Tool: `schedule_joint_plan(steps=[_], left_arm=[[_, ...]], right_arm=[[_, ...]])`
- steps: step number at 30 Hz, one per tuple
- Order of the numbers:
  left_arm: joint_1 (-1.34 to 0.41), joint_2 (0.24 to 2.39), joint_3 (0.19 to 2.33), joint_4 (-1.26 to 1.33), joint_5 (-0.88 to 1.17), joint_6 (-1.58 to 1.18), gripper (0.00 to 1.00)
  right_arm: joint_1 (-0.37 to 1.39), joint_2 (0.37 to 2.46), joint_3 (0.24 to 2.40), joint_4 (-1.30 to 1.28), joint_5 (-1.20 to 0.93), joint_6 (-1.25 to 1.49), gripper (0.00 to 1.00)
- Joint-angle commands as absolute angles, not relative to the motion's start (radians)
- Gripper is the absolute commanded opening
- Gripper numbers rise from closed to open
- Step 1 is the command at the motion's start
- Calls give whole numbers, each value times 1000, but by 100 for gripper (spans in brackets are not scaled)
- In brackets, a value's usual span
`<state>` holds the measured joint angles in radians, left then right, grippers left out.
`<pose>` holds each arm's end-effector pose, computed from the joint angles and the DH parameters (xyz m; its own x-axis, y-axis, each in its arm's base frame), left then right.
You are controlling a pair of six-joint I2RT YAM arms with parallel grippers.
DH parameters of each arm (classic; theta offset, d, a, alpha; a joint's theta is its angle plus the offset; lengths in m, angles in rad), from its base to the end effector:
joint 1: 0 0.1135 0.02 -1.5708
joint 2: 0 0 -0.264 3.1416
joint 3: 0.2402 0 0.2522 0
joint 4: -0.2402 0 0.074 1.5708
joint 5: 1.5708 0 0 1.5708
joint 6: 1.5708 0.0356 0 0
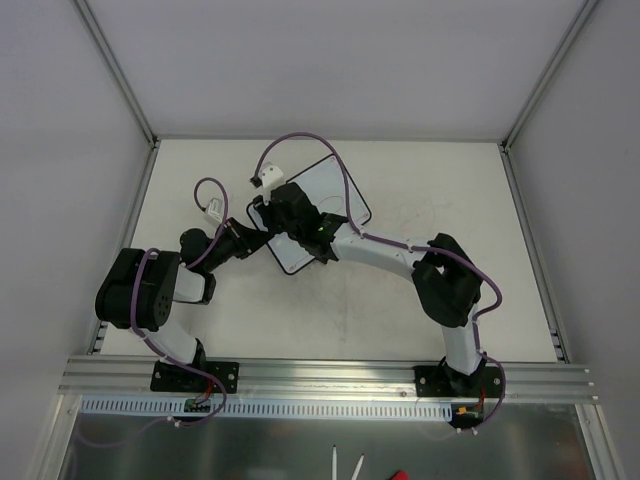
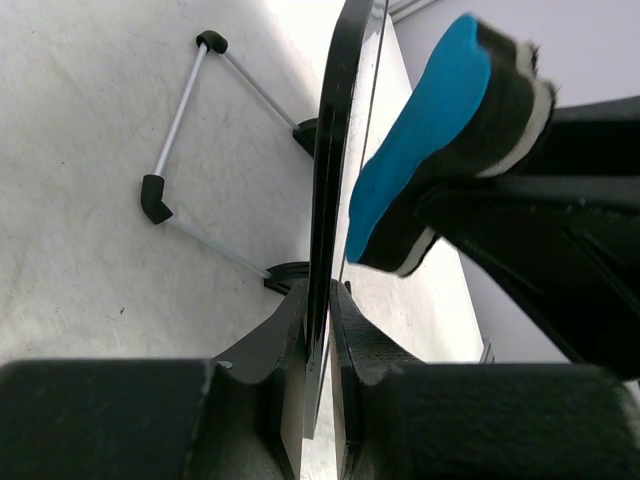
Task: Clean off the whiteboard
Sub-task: Hold the whiteboard at the whiteboard stand.
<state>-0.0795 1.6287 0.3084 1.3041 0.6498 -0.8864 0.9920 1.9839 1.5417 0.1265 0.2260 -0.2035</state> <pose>0.2539 -0.0418 0.1530 -0.5264 -0.5769 -0.6245 0.4087 0.4724 -0.7809 0.2673 0.3944 0.2709 -0.0250 -0.3983 -0.9169 -0.7192 0.6442 -0.2602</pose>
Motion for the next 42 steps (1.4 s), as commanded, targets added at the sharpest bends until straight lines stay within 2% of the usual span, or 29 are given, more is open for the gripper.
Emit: schedule_joint_plan(steps=[1, 25, 42], left_arm=[[-89, 1635, 333, 1681, 657, -896, 0], [-89, 1615, 330, 1678, 687, -894, 0], [-89, 1603, 316, 1677, 696, -873, 0]], right_arm=[[991, 1933, 1542, 262, 285, -209, 0], [1000, 2009, 1609, 279, 264, -184, 0], [1000, 2109, 1759, 247, 255, -229, 0]])
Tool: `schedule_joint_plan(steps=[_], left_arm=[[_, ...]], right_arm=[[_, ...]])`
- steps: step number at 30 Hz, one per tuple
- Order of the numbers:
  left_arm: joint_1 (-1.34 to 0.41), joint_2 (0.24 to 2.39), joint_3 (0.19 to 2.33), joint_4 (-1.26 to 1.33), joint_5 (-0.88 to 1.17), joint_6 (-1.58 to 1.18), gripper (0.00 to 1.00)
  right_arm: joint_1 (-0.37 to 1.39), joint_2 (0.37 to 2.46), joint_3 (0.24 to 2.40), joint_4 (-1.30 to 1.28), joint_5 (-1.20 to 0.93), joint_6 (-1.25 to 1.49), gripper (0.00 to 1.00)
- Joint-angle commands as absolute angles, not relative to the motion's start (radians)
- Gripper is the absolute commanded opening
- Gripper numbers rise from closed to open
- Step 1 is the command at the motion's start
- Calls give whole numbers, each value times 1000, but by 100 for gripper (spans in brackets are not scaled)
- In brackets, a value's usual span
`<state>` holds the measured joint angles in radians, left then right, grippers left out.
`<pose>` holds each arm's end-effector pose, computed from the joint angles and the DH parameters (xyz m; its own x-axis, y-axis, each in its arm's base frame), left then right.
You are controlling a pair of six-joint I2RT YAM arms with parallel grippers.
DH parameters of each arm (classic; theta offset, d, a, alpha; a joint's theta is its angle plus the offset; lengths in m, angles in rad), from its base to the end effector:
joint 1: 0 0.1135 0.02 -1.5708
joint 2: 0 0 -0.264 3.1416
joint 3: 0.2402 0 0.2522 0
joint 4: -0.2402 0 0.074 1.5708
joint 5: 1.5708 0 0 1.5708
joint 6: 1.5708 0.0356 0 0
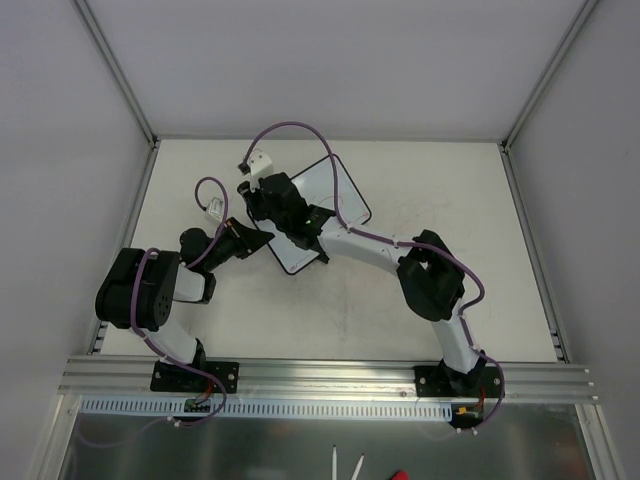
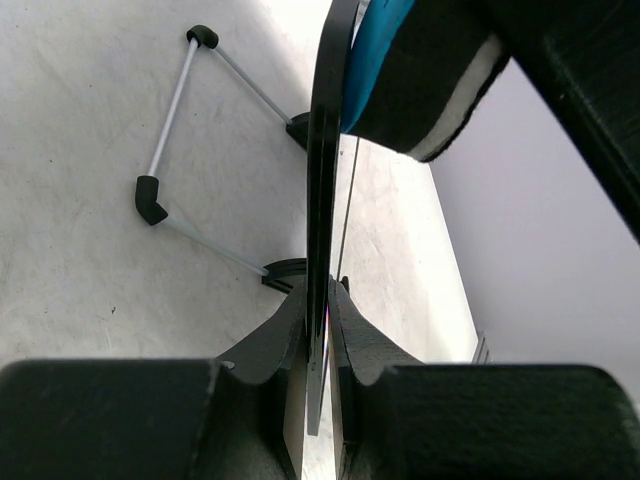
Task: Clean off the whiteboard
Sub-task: Hold the whiteboard at the whiteboard stand.
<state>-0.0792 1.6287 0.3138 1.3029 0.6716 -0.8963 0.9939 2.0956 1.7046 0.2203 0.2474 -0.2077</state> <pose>0.2546 -0.0424 0.1540 -0.5403 -0.5704 -0.6186 0.4167 0.4573 -0.7856 0.2847 0.4215 0.2857 0.0498 -0.2901 -0.9557 -0.6855 0.6860 -0.2439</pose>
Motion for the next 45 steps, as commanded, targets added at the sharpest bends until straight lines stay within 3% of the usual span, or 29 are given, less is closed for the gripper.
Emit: schedule_joint_plan(steps=[1, 14, 36, 45], left_arm=[[-89, 1603, 316, 1675, 696, -871, 0], [-90, 1574, 311, 1660, 703, -862, 0], [-91, 1555, 316, 1655, 703, -867, 0], [-91, 1549, 308, 1654, 706, -864, 0]], right_arm=[[1000, 2111, 1761, 245, 255, -230, 0], [1000, 2120, 1706, 247, 235, -261, 0], [1029, 2006, 1424, 287, 256, -270, 0], [1026, 2045, 1514, 278, 267, -279, 0]])
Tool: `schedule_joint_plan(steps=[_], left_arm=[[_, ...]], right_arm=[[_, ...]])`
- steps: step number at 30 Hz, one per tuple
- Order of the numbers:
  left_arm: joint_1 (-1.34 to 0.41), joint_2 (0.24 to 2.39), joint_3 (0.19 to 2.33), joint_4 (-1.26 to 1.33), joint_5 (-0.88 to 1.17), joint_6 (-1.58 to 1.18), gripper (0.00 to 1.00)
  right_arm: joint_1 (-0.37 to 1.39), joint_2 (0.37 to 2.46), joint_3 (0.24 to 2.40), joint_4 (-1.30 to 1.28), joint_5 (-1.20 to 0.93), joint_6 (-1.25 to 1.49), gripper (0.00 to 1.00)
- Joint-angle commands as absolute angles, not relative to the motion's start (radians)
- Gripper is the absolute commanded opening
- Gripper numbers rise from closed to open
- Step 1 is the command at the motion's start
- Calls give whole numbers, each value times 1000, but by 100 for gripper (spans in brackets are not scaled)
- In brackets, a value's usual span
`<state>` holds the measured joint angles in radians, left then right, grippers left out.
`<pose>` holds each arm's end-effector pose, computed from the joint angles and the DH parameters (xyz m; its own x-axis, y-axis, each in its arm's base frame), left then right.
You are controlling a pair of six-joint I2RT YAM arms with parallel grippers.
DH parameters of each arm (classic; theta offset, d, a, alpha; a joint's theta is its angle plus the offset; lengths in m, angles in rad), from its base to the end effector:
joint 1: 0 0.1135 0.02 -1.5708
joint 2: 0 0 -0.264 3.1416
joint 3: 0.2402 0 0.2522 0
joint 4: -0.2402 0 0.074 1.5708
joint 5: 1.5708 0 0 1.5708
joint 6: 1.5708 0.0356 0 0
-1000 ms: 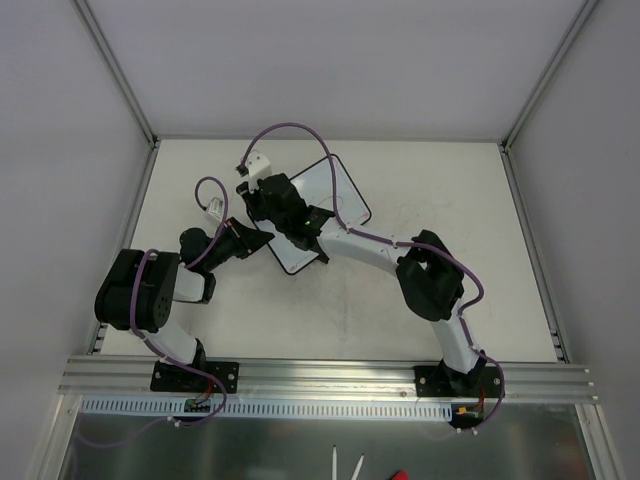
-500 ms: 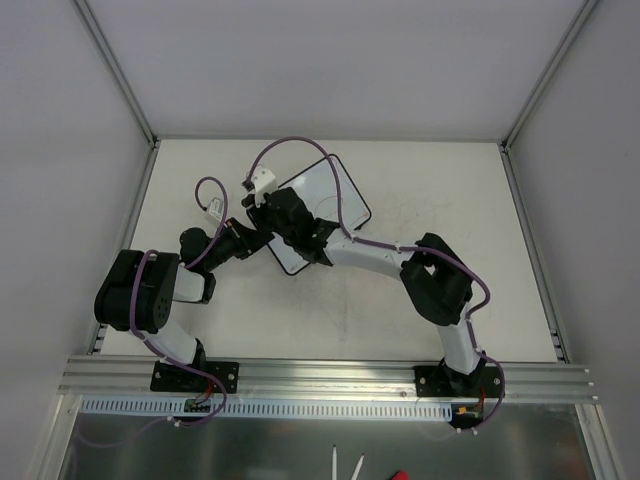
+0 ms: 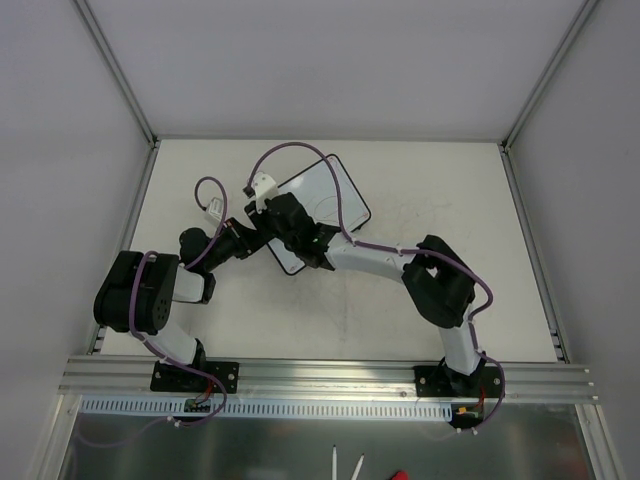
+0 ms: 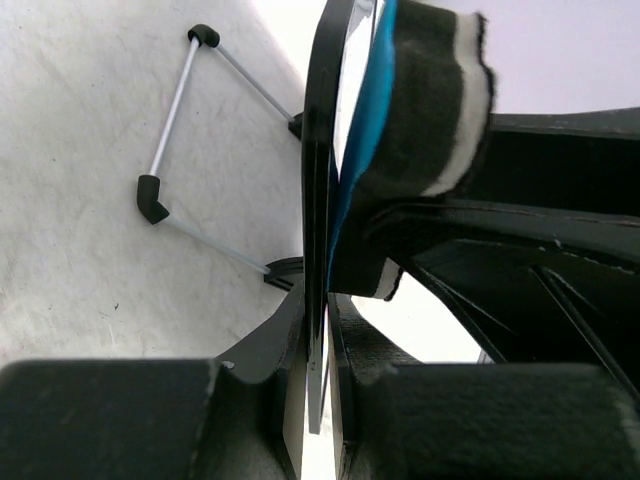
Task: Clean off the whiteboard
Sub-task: Hold the whiteboard at the whiteboard stand.
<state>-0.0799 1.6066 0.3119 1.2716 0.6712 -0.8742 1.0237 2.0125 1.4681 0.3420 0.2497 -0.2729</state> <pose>0.2532 -0.0425 0.1557 -0.5381 -0.5595 -0.6304 0.4201 0.4704 -0.7760 0.2571 0.4052 0.2548 0.0884 -0.3569 -0.9299 -0.7038 0.6382 -0.3119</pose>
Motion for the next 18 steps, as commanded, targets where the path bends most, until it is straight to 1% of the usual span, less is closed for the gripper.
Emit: schedule_joint_plan(steps=[1, 9, 18], left_arm=[[-91, 1549, 308, 1654, 706, -864, 0], [-94, 1546, 308, 1652, 706, -867, 0], [-98, 1552, 307, 1651, 706, -862, 0]], right_arm=[[1025, 2051, 1529, 270, 268, -282, 0], [999, 2135, 1713, 213, 236, -295, 0], [969, 2148, 1769, 199, 219, -302, 0]])
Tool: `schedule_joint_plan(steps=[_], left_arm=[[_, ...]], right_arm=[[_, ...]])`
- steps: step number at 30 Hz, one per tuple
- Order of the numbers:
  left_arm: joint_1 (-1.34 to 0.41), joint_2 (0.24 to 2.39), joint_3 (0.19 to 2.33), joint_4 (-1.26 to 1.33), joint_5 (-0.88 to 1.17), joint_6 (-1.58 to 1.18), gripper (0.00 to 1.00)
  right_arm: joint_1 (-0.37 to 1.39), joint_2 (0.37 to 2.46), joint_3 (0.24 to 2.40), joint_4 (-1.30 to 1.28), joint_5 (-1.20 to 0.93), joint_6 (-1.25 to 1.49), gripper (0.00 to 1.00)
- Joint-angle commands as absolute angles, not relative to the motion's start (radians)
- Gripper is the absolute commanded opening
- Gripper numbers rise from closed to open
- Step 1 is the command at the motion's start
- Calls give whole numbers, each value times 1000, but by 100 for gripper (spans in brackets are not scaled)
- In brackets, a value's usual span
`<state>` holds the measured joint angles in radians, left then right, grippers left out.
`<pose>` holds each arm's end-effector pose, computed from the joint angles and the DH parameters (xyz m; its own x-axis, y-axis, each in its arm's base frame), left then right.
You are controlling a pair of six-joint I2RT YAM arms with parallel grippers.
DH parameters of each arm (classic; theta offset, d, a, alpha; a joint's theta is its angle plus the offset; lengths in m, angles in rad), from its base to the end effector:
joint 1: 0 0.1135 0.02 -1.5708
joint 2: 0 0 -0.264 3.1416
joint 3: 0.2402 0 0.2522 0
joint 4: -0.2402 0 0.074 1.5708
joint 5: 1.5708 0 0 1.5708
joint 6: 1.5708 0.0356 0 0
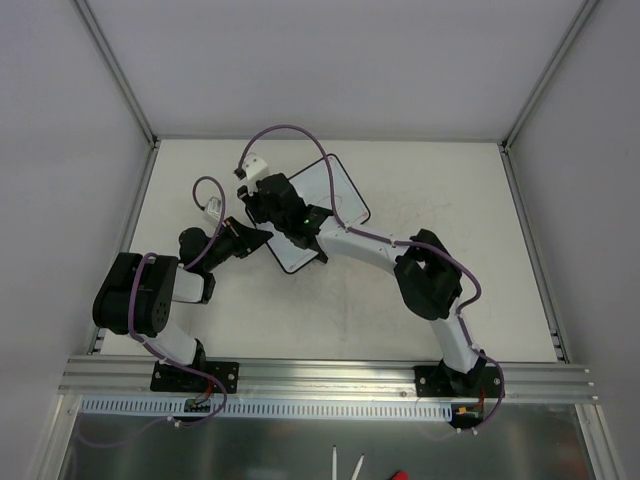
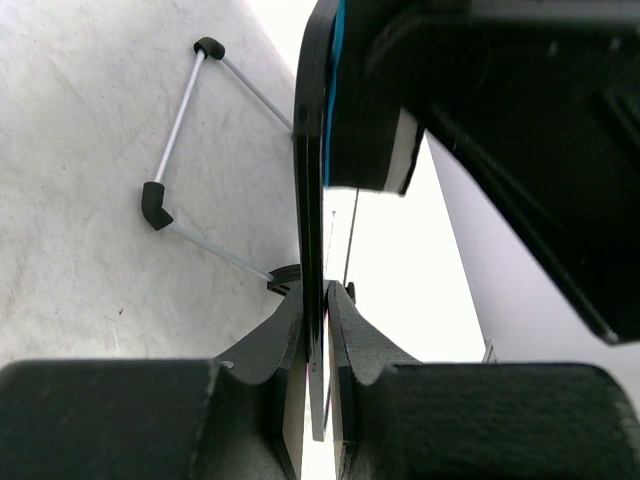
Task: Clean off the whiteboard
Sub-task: Hold the whiteboard at the whiteboard stand.
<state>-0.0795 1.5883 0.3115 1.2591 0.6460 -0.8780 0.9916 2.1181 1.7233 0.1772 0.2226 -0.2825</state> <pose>0.2529 -0.0417 0.1586 -0.5217 -0.5748 -0.6304 0.4102 0.4789 -0.7761 0.2872 0.4248 0.2766 0.0812 -0.3726 -0.9244 -0.7035 0.6356 -0.3180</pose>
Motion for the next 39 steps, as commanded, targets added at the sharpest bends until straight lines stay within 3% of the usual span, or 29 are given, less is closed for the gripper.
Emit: schedule_joint_plan(steps=[1, 18, 39], left_arm=[[-100, 1551, 307, 1651, 704, -859, 0], [-104, 1554, 299, 1649, 703, -853, 0], [-104, 1546, 304, 1638, 706, -850, 0]], right_arm=[[968, 2148, 1772, 201, 216, -302, 0], [973, 2161, 1842, 175, 189, -299, 0], [1003, 2033, 1548, 275, 199, -265, 0]])
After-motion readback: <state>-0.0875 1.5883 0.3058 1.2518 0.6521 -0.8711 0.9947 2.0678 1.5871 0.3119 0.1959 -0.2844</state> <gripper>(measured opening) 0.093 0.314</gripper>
